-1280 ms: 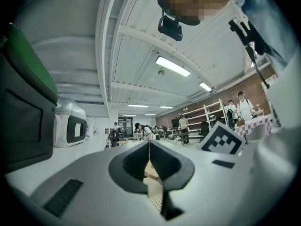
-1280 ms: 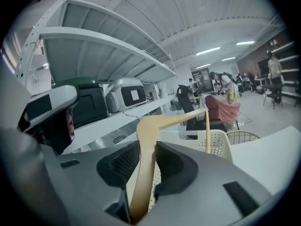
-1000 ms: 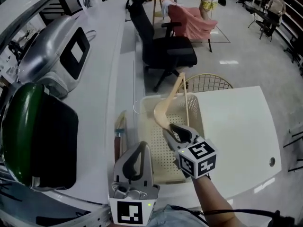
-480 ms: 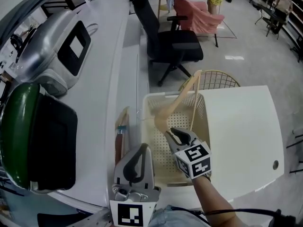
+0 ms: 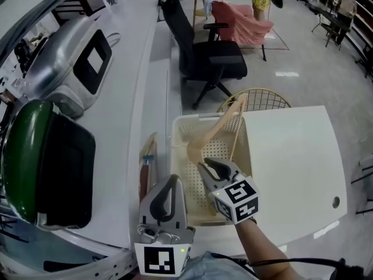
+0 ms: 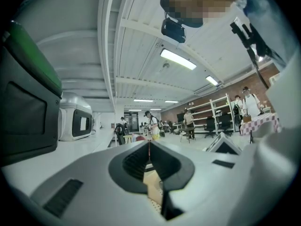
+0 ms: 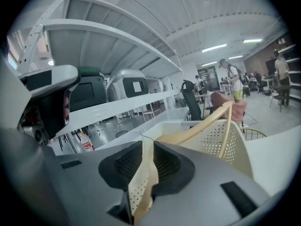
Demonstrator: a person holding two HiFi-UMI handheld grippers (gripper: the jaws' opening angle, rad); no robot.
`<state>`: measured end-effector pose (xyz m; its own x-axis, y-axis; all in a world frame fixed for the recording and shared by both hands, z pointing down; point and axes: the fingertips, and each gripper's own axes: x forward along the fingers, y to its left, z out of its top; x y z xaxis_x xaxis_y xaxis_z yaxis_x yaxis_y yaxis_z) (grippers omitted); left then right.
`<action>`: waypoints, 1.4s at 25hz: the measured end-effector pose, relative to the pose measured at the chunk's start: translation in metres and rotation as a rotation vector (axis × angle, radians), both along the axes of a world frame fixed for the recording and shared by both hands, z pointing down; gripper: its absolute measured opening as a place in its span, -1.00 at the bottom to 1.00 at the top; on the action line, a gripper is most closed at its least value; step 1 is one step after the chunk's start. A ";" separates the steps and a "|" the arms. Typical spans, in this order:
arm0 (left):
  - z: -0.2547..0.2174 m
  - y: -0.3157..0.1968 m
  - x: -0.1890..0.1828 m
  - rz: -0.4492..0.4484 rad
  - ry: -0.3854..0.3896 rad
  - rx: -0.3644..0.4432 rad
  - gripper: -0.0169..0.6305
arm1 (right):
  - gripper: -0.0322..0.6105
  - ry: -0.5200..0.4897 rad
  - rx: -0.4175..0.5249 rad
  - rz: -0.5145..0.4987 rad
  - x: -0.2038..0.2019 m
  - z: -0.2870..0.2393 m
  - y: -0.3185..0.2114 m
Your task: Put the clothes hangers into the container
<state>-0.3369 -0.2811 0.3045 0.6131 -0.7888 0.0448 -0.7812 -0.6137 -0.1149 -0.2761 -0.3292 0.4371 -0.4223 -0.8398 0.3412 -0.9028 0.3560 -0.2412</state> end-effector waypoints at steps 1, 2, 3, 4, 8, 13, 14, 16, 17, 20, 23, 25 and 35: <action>-0.003 0.003 0.001 -0.003 0.004 0.006 -0.91 | -0.65 -0.002 0.021 0.000 0.001 -0.009 0.004; -0.006 0.006 0.002 -0.005 0.005 0.013 -0.91 | -0.65 -0.004 0.044 0.001 0.004 -0.020 0.009; -0.009 0.010 0.004 -0.008 0.005 0.020 -0.91 | -0.65 -0.004 0.071 0.003 0.007 -0.031 0.014; -0.013 0.013 0.005 -0.011 0.006 0.029 -0.91 | -0.65 -0.001 0.100 0.007 0.011 -0.044 0.020; -0.033 0.024 0.007 -0.041 0.024 0.092 -0.91 | -0.74 0.039 0.223 0.042 0.038 -0.093 0.047; -0.054 0.032 0.003 -0.089 0.025 0.169 -0.91 | -0.83 0.112 0.342 0.114 0.084 -0.141 0.083; -0.055 0.034 0.003 -0.097 0.022 0.174 -0.91 | -0.84 0.128 0.354 0.128 0.092 -0.144 0.089; -0.057 0.037 0.004 -0.109 0.019 0.186 -0.91 | -0.85 0.150 0.368 0.155 0.106 -0.146 0.102; -0.059 0.038 0.005 -0.114 0.019 0.193 -0.91 | -0.86 0.155 0.374 0.166 0.112 -0.146 0.106; -0.061 0.040 0.011 -0.117 0.018 0.203 -0.91 | -0.87 0.163 0.389 0.190 0.121 -0.146 0.116; -0.062 0.045 0.017 -0.115 0.018 0.205 -0.91 | -0.87 0.168 0.400 0.195 0.124 -0.147 0.123; -0.064 0.048 0.021 -0.112 0.018 0.210 -0.91 | -0.87 0.172 0.410 0.192 0.124 -0.149 0.126; -0.066 0.050 0.025 -0.116 0.034 0.184 -0.91 | -0.87 0.204 0.435 0.190 0.118 -0.156 0.125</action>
<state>-0.3117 -0.2310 0.2380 0.5160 -0.8473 -0.1258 -0.8509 -0.4901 -0.1891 -0.1580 -0.2044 0.2814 -0.2097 -0.9778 0.0030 -0.9746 0.2092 0.0804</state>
